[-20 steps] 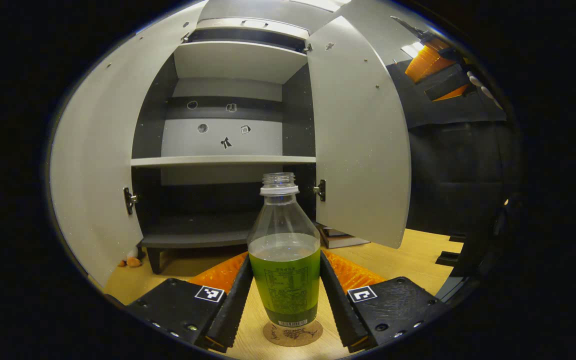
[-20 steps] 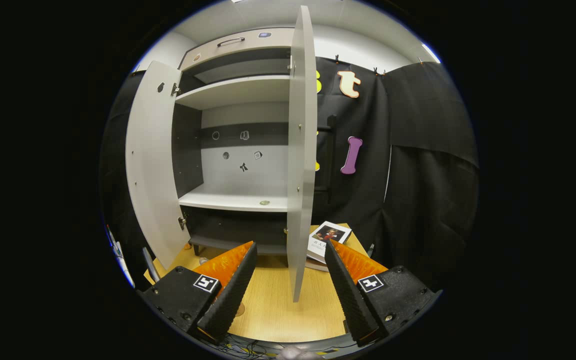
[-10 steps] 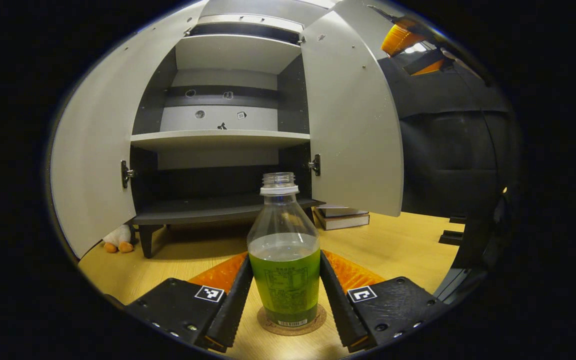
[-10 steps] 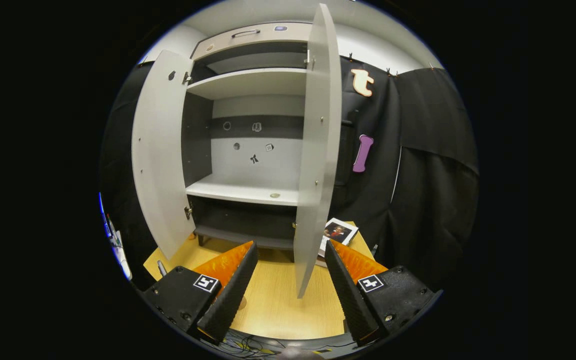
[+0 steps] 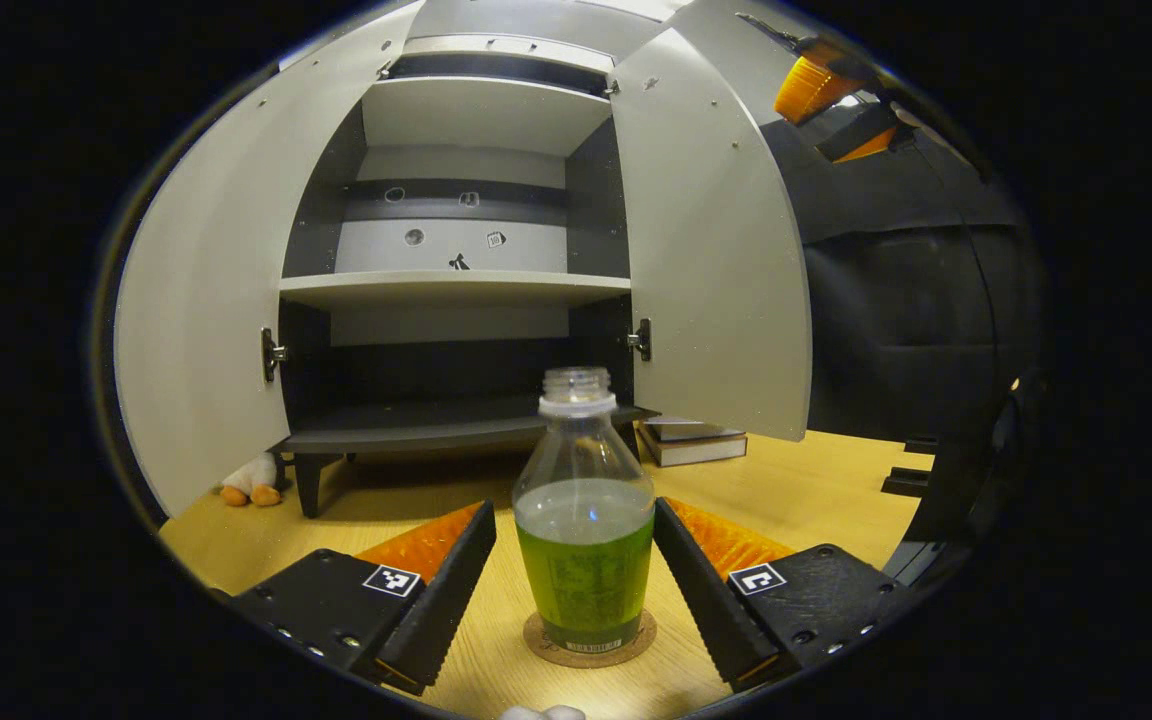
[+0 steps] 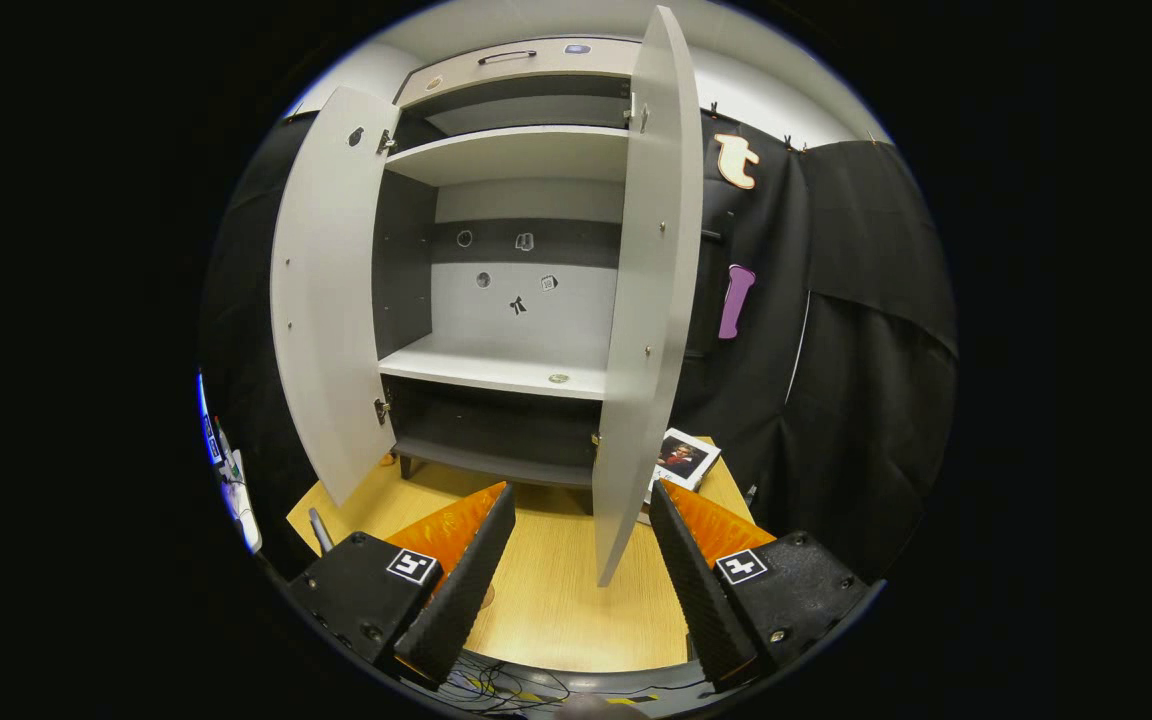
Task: Grasp the bottle in the cabinet with the left hand and place it on the coaster, then close the right door with the right hand and the left door with the left hand.
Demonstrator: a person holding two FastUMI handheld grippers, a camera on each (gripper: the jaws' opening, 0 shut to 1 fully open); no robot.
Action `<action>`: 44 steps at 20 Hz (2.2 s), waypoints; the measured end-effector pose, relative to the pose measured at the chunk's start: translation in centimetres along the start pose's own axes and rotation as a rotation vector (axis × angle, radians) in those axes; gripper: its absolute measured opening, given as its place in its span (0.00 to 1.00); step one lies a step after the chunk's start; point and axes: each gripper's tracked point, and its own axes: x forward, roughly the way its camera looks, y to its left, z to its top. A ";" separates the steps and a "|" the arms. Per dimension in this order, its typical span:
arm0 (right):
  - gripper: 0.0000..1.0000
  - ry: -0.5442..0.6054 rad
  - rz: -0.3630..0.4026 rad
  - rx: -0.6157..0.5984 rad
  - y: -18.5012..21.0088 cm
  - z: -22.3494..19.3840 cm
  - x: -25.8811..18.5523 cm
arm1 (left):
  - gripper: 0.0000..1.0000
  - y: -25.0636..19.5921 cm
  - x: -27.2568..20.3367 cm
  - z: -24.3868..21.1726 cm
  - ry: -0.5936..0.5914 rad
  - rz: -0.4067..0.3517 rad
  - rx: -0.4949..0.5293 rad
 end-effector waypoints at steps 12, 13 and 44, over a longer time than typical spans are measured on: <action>0.83 -0.097 0.052 -0.016 2.7 1.7 -0.4 | 0.96 4.5 -2.7 18.5 -0.084 0.110 0.004; 0.84 -0.109 0.061 -0.019 3.2 1.9 -0.4 | 0.96 5.1 -3.1 19.7 -0.074 0.123 0.000; 0.83 -0.232 0.056 0.086 -16.7 11.4 5.5 | 0.96 8.2 -10.3 26.6 0.024 0.557 -0.021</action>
